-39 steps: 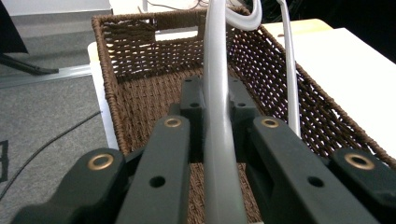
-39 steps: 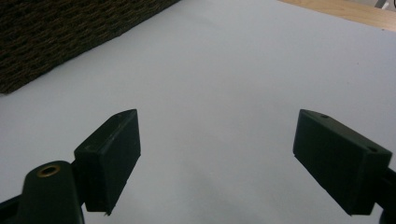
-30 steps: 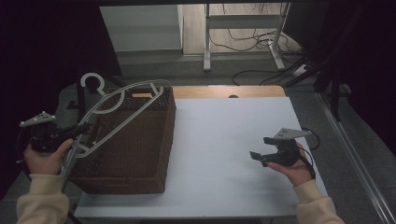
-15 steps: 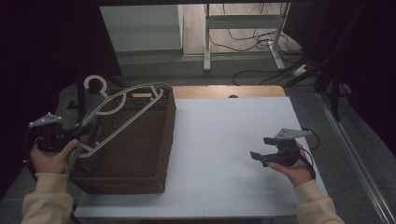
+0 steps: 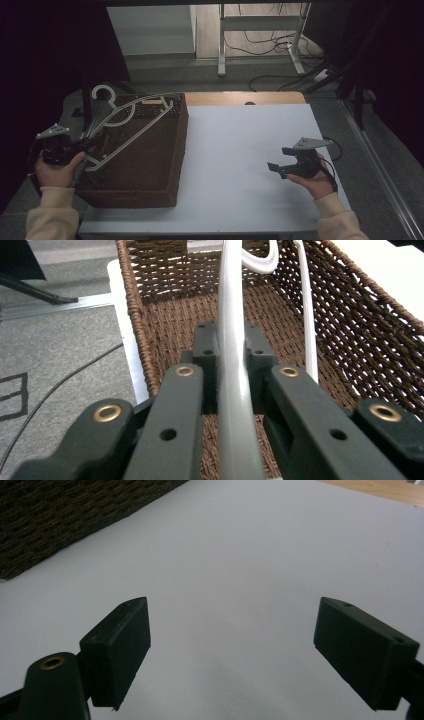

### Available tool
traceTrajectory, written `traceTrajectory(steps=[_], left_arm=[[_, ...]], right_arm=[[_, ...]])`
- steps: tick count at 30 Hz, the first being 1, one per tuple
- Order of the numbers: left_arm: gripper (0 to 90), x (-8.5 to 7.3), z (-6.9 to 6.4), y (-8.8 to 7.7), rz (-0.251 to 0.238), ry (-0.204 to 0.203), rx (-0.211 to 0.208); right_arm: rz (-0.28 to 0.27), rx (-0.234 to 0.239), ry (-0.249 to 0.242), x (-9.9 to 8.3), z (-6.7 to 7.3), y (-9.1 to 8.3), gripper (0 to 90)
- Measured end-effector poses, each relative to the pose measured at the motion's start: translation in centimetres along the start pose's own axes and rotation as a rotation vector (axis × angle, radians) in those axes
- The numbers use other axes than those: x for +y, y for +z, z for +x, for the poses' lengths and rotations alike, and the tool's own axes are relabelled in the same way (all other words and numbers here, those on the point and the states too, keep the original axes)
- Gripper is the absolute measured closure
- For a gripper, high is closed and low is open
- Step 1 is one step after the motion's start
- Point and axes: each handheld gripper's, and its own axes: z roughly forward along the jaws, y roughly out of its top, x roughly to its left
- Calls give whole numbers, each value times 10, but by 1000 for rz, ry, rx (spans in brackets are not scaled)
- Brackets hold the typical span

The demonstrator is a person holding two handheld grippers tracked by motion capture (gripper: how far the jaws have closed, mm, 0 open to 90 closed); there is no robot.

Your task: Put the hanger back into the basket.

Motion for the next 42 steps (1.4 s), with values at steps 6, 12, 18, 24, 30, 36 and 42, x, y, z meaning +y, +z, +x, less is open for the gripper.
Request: traceTrajectory(steps=[6,12,18,24,30,36,42], left_arm=[[808,0,0,8,17,3,-5],[805,-3,2,16,49,4,-7],[802,-2,1,17,67,13,-5],[798,-2,2,19,77,18,-1],[700,-1,3,23,81,55,-18],[351,-2,2,25,109,65,-7],[274,-2,0,21,107,78,-15]], right_arm=[[2,0,1,0,0,0,148],[2,1,3,0,-1,0,148],[4,2,2,0,0,0,148],[7,4,0,0,0,1,147],[5,4,0,0,0,1,148],[6,4,1,-1,0,0,148],[8,5,-1,-1,0,1,148]])
